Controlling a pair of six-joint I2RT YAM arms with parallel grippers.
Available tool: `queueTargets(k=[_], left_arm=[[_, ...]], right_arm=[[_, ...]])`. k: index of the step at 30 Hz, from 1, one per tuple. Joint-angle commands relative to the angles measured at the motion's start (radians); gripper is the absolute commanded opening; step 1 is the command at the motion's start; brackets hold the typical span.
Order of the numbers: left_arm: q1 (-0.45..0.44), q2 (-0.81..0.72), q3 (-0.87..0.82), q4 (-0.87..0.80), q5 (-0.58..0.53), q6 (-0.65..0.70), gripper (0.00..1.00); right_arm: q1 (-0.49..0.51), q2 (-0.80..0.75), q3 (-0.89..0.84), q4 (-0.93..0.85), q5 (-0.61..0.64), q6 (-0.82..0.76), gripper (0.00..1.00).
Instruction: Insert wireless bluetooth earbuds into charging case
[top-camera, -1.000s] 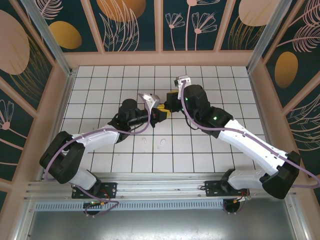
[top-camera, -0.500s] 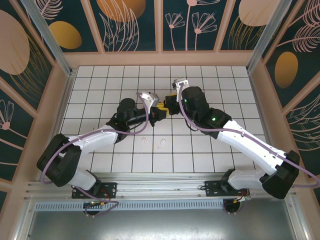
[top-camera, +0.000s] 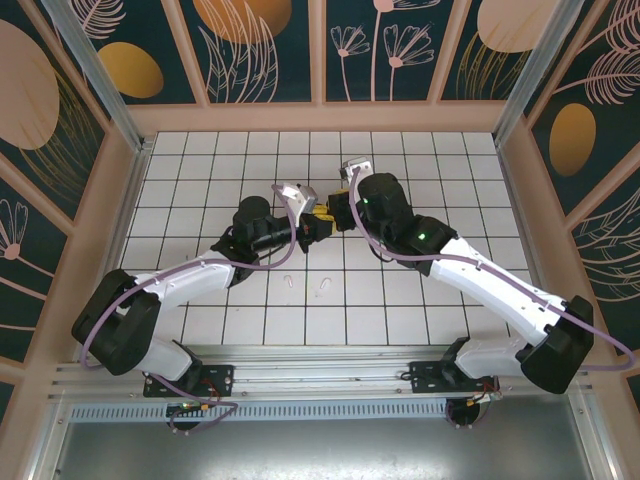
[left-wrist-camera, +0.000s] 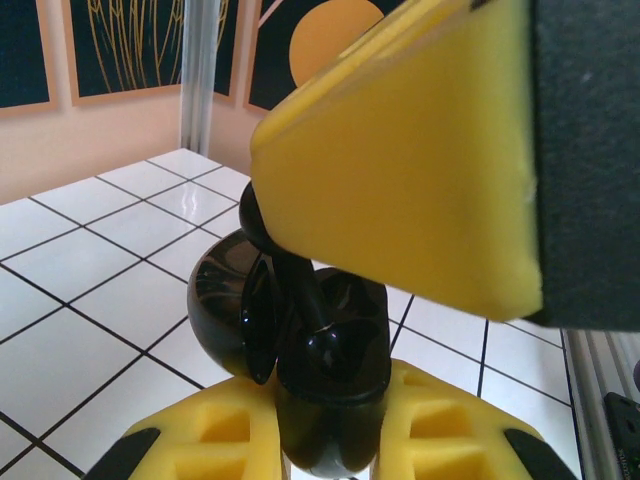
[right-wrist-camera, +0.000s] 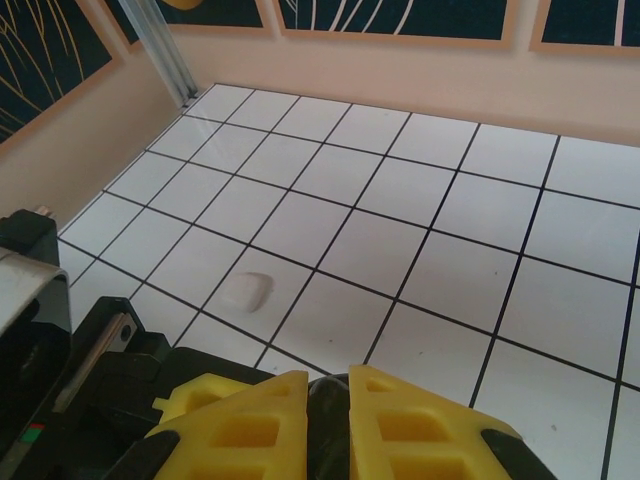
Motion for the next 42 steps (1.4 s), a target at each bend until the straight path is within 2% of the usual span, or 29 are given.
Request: queueTargets(k=[1,19,32,42], left_arm=[[-0.005,-0.032,0.025,0.0,-0.013,0.007,0.0],[-0.005,-0.033,0.035,-0.02,-0.043,0.005,0.0],[-0.005,-0.036,0.049,-0.019,-0.05,0.001,0.0],[-0.005,-0.043,0.048,-0.022,-0.057,0.0,0.0]], right_arm=[[0.012,0.007,-0.008,-0.023,0.003,-0.018,0.14],[0.029,0.028,0.012,-0.106,0.064,-0.057,0.14],[0.04,0.039,0.0,-0.135,-0.04,-0.013,0.15],[0.04,0.052,0.026,-0.159,-0.056,0.042,0.15]])
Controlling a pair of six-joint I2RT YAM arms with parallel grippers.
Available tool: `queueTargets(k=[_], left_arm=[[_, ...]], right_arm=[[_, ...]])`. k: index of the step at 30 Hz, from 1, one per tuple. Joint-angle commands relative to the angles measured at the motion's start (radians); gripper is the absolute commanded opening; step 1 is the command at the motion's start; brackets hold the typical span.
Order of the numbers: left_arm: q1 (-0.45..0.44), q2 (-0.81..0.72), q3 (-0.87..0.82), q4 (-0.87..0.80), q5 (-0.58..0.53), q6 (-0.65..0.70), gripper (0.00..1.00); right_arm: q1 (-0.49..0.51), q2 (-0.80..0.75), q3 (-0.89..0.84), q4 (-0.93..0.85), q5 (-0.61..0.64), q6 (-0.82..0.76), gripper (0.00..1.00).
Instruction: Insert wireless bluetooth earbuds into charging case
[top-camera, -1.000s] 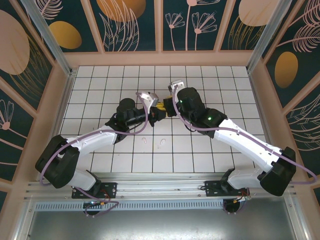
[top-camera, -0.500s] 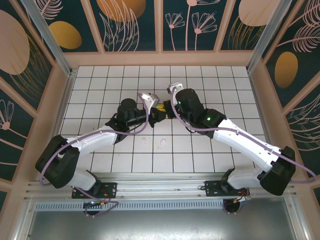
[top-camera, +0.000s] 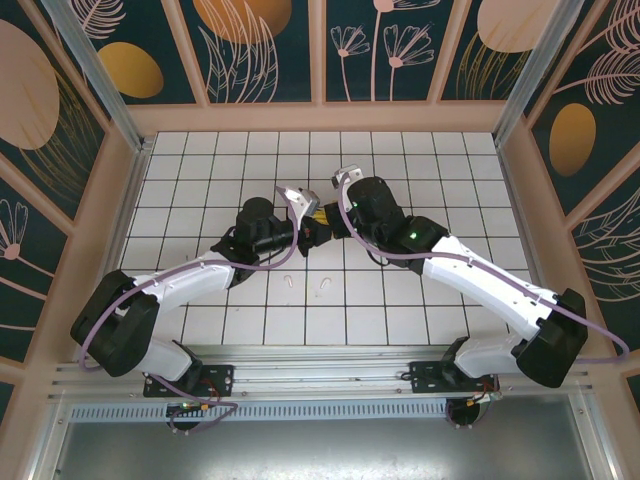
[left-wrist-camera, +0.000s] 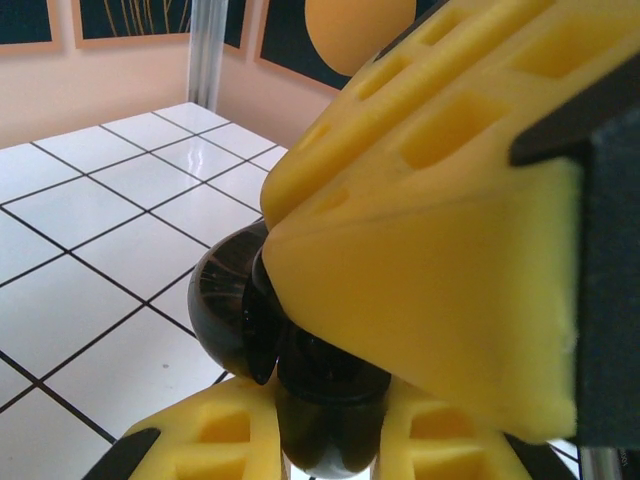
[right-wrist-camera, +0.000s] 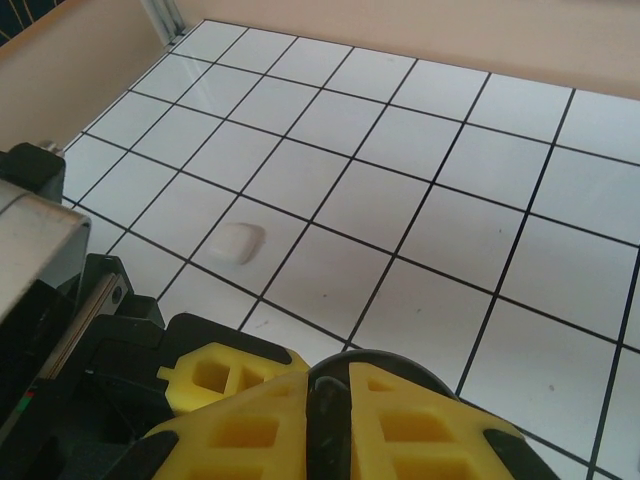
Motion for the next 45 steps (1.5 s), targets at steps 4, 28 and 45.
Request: queueTargets(k=[4,28,45], left_arm=[[0.002,-0.043,0.042,0.079,-0.033,-0.001,0.0],[0.002,-0.049,0.05,0.092,-0.074,0.004,0.0],[0.002,-0.007,0.093,0.08,-0.144,0.008,0.0]], right_arm=[[0.013,0.011,0.021,-0.094,-0.052,0.069,0.15],[0.031,0.007,0.074,-0.197,0.017,0.316,0.14],[0.07,0.001,0.078,-0.226,0.09,0.322,0.15]])
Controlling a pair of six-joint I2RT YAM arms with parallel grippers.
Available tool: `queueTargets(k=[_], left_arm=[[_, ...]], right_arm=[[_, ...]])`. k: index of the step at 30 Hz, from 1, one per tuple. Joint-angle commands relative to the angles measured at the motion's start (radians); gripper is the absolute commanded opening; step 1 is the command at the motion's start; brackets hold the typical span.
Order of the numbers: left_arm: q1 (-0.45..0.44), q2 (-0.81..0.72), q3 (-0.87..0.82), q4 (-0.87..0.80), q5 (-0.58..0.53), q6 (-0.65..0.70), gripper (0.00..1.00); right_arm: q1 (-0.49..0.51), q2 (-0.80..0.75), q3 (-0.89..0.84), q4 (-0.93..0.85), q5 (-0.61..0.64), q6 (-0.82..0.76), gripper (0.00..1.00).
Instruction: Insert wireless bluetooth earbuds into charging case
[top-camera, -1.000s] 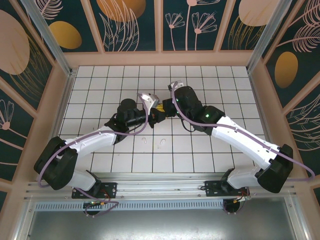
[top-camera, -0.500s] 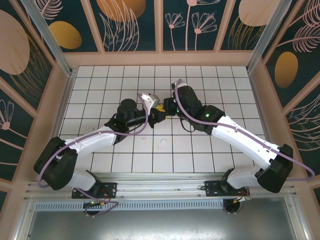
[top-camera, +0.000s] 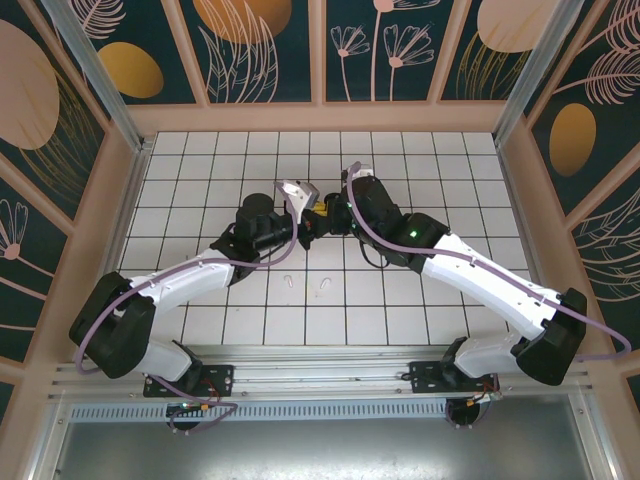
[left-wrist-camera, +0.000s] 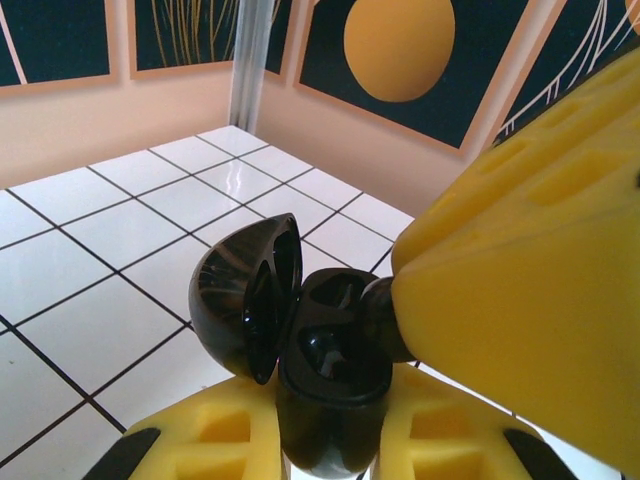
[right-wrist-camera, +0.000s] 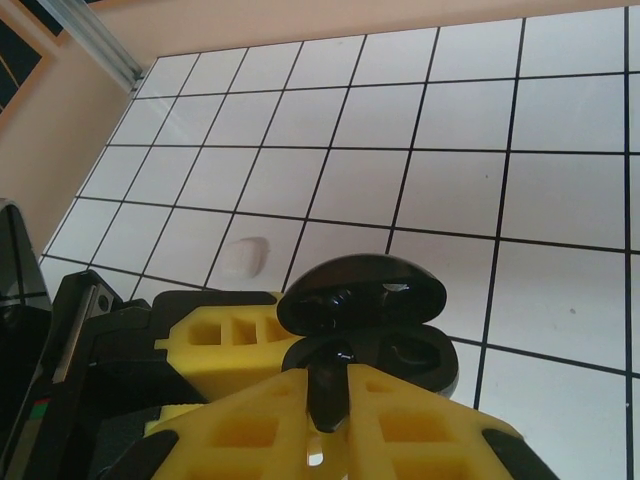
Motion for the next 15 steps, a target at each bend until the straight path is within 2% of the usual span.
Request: queueTargets(k=[1,12,15], left_arm=[[0.007,0.006,0.056,0.11,-0.049,0.005,0.0],[0.006,0.012,0.057,0.121,-0.036,0.011,0.0],[0.006,0.011,0.053,0.133,-0.025,0.009,0.0]], right_arm=[[0.023,-0.01,-0.013,-0.081,-0.02,0.018,0.15],[0.019,-0.02,0.006,-0.059,-0.047,0.016,0.23],[0.016,-0.025,0.013,-0.052,-0.057,0.02,0.29]])
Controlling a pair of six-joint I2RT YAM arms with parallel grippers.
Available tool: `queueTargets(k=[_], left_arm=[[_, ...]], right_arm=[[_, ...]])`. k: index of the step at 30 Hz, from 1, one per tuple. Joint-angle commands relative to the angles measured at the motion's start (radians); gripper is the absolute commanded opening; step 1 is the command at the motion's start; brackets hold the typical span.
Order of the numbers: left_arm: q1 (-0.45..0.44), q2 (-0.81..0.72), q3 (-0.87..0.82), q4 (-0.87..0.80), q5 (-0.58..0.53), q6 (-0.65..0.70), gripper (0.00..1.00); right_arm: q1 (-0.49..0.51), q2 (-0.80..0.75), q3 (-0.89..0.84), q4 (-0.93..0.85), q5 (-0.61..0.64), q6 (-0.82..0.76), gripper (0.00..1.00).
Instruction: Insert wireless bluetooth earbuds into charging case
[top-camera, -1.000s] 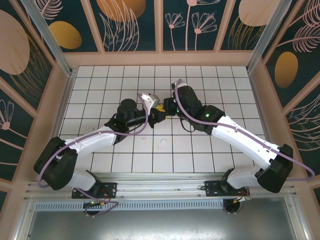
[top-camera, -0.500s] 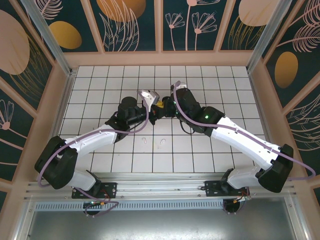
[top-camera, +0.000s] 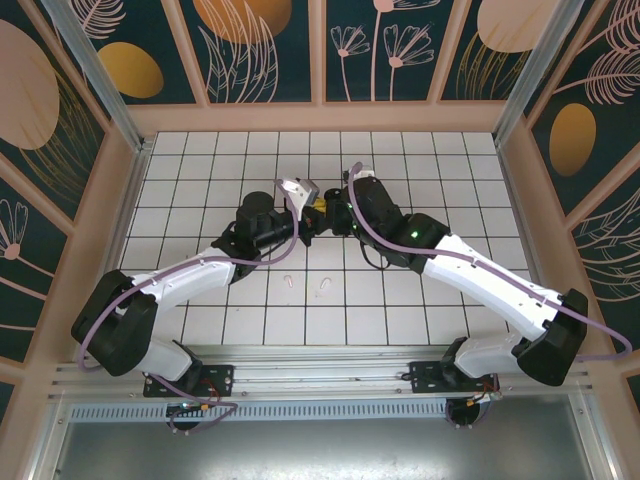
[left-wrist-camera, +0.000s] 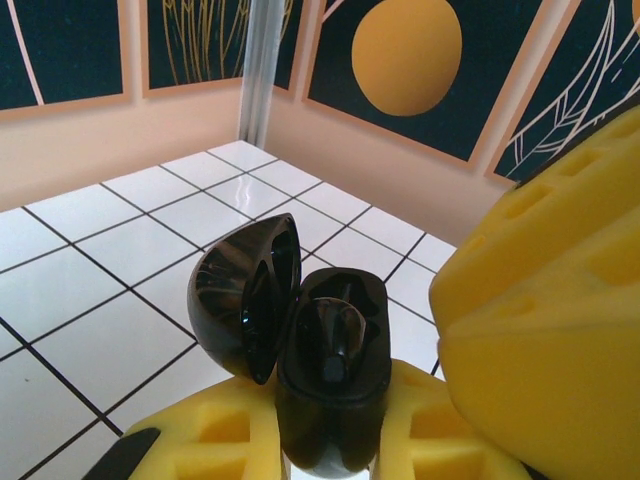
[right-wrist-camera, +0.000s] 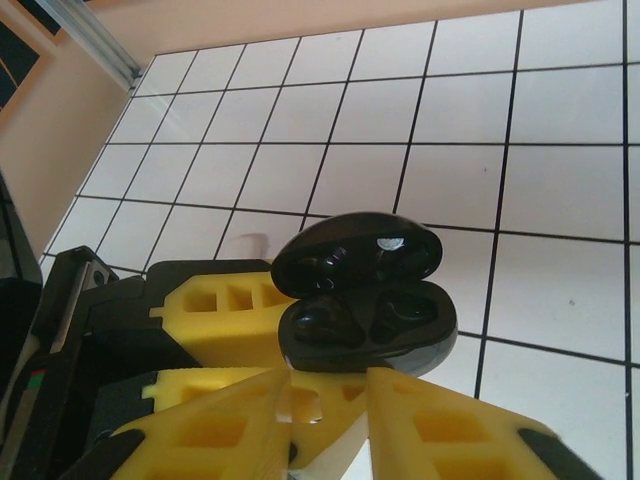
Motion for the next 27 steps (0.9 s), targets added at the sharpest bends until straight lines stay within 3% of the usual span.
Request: queueTargets(k=[1,7,15,27], left_arm=[[0.004,-0.002,0.041,0.104,-0.01,0.003,0.0],[0.004,-0.002,0.041,0.092,0.002,0.013,0.0],[0.004,-0.005,0.038,0.083,0.045,0.016,0.0],[0.005,-0.039,-0.003,0.069,0.12,0.066,0.0]], right_arm=[[0.012,-0.019,0.017,-0.041,-0.059,0.011,0.31],[0.002,-0.058,0.071,-0.044,-0.069,0.026,0.42],[-0.056,-0.112,0.135,-0.043,-0.153,0.021,0.47],[-0.314,-0.198,0.039,-0.054,-0.349,0.014,0.41]])
